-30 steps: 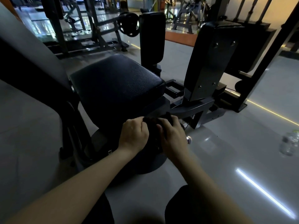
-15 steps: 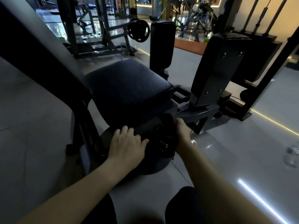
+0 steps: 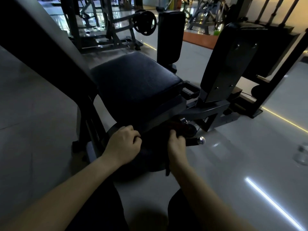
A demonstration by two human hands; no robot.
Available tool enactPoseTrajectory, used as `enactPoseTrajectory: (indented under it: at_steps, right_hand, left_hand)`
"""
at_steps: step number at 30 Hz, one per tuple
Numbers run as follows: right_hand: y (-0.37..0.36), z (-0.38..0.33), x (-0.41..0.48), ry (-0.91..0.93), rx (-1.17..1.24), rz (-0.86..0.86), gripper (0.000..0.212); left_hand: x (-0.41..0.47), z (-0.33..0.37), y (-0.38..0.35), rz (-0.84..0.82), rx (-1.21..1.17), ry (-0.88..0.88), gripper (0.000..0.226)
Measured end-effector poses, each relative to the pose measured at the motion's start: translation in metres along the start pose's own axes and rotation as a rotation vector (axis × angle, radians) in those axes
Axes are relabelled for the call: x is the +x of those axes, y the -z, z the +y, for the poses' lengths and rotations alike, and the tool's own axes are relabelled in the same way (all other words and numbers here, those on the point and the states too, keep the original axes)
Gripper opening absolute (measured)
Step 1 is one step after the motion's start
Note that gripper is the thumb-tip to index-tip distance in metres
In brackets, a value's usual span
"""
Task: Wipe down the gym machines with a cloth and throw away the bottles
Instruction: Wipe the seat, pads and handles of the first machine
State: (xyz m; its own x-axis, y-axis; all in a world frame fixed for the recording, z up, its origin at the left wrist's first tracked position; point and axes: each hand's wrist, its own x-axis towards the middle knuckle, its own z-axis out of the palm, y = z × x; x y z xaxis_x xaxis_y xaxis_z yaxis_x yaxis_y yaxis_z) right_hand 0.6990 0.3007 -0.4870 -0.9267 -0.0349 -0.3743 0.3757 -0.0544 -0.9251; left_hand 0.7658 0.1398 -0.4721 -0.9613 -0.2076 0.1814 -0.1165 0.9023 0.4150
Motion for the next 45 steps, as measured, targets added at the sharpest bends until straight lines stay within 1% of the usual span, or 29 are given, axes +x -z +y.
enactPoseTrajectory:
  at_steps: [3,5,7,8,11,12,14,16,17,18,19,20,21,22,23,24,26,27,29,30,31,32,34,36,38,40,41,43,45]
  right_hand:
    - [0.002,-0.016,0.016,0.054,0.154,0.104,0.020]
    - [-0.023,-0.002,0.006,0.004,0.135,0.125,0.033]
    - [-0.047,0.017,-0.013,-0.016,0.078,0.123,0.054]
    - [-0.051,0.022,-0.020,-0.004,0.034,0.085,0.058]
    - [-0.031,0.020,-0.022,0.014,-0.245,-0.039,0.034]
    - [-0.017,0.017,-0.021,0.031,-0.348,-0.068,0.030]
    - [0.011,0.005,-0.016,0.176,-0.447,-0.018,0.026]
    - [0.035,-0.017,-0.007,0.434,-0.441,0.148,0.029]
    - [0.040,-0.028,0.000,0.594,-0.513,0.216,0.033]
    - [0.042,-0.038,0.005,0.758,-0.703,0.241,0.039]
    - [0.039,-0.043,0.009,0.888,-0.967,0.226,0.045]
    - [0.032,-0.044,0.009,0.979,-1.221,0.176,0.050]
    - [0.024,-0.039,0.006,1.053,-1.404,0.094,0.050]
    - [0.017,-0.030,0.002,1.103,-1.506,0.002,0.048]
    - [0.011,-0.023,-0.003,1.140,-1.533,-0.071,0.044]
    - [0.004,-0.018,-0.006,1.150,-1.520,-0.137,0.040]
    - [-0.008,-0.016,-0.010,1.154,-1.466,-0.254,0.034]
    - [-0.012,-0.014,-0.013,1.153,-1.436,-0.308,0.034]
    - [-0.016,-0.008,-0.016,1.193,-1.411,-0.376,0.036]
    - [-0.015,-0.005,-0.016,1.251,-1.440,-0.382,0.039]
    - [-0.011,-0.004,-0.013,1.311,-1.494,-0.374,0.042]
    - [-0.006,-0.008,-0.008,1.355,-1.551,-0.347,0.044]
    - [0.004,-0.027,0.004,1.366,-1.592,-0.225,0.044]
    - [0.015,-0.047,0.020,1.287,-1.615,-0.046,0.033]
    - [0.032,-0.065,0.032,1.118,-1.676,0.149,0.020]
    - [0.044,-0.076,0.033,0.976,-1.716,0.301,0.015]
    - [0.042,-0.077,0.029,0.940,-1.721,0.333,0.015]
    - [0.025,-0.065,0.015,0.919,-1.708,0.246,0.020]
    - [0.006,-0.047,0.001,0.904,-1.634,0.055,0.026]
  left_hand:
    - [0.005,0.004,0.002,-0.017,0.029,0.020,0.025]
    - [0.005,0.005,0.003,-0.025,0.016,0.029,0.027]
    - [0.006,0.005,0.005,-0.068,-0.035,0.057,0.037]
    - [0.009,0.006,0.006,-0.099,-0.023,0.069,0.044]
    - [0.014,0.007,0.008,-0.080,-0.024,0.194,0.050]
    - [0.014,0.006,0.007,-0.068,-0.033,0.209,0.053]
    - [0.012,0.006,0.005,-0.058,-0.100,0.190,0.059]
    - [0.009,0.007,0.004,-0.067,-0.159,0.195,0.054]
    - [0.009,0.006,0.005,-0.067,-0.142,0.177,0.051]
    - [0.009,0.006,0.006,-0.068,-0.121,0.164,0.049]
    - [0.008,0.007,0.006,-0.059,-0.103,0.166,0.046]
    - [0.007,0.007,0.006,-0.056,-0.111,0.176,0.041]
    - [0.006,0.009,0.006,-0.055,-0.144,0.160,0.038]
    - [0.005,0.009,0.006,-0.066,-0.174,0.175,0.037]
    - [0.004,0.010,0.008,-0.050,-0.203,0.187,0.037]
    - [0.002,0.012,0.011,-0.037,-0.251,0.207,0.035]
    - [-0.002,0.008,0.011,-0.114,-0.391,0.229,0.031]
    - [-0.004,0.003,0.007,-0.101,-0.413,0.161,0.032]
    - [-0.009,0.007,0.010,-0.120,-0.547,0.265,0.049]
    - [-0.013,0.006,0.008,0.027,-0.408,0.210,0.056]
    - [-0.014,0.000,0.001,0.093,-0.321,0.193,0.053]
    - [-0.016,-0.003,-0.003,0.089,-0.306,0.152,0.044]
    - [-0.019,-0.001,-0.001,0.059,-0.262,0.109,0.031]
    - [-0.017,0.002,0.003,0.030,-0.098,0.048,0.037]
    - [-0.017,0.011,0.008,-0.010,0.091,0.023,0.049]
    - [-0.012,0.024,0.013,-0.030,0.232,0.000,0.056]
    - [-0.007,0.031,0.013,-0.029,0.268,-0.046,0.053]
    - [0.003,0.047,0.011,-0.040,0.257,-0.146,0.039]
    - [0.009,0.060,0.010,-0.086,0.308,-0.201,0.027]
